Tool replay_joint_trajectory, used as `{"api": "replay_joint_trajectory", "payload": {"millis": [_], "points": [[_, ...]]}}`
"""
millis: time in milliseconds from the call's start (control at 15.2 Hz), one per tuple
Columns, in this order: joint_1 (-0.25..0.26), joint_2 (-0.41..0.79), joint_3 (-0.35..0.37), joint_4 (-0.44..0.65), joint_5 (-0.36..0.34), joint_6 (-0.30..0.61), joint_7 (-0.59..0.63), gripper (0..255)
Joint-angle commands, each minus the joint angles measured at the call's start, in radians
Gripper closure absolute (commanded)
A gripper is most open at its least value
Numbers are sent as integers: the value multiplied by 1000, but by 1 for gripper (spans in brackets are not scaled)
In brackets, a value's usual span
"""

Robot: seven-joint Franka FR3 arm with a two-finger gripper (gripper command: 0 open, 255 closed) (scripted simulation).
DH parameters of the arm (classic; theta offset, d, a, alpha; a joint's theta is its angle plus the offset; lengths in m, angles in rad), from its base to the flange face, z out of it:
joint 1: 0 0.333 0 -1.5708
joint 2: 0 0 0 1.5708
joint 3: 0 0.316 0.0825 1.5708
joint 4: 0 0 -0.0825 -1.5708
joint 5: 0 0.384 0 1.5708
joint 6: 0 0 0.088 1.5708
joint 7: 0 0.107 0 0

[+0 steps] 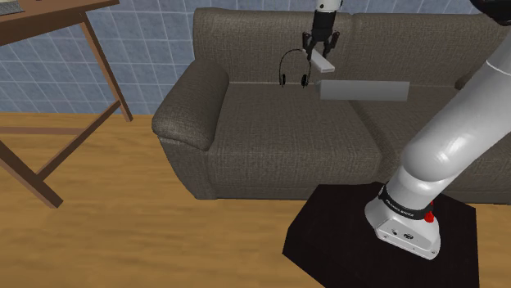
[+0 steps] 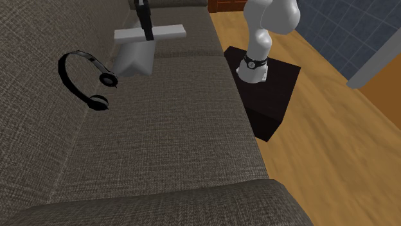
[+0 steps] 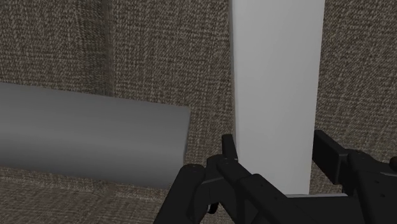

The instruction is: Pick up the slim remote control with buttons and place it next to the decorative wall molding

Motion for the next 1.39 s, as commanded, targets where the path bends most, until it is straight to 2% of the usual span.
{"api": "replay_joint_trajectory", "payload": {"millis": [0,660,1320], "points": [[-19,-53,-21,-62,-9,10,-37,255],[-111,-262,-135,-260,-75,12,-214,255],[-212,-391,-281,-343,-168,-9,-419,255]]}}
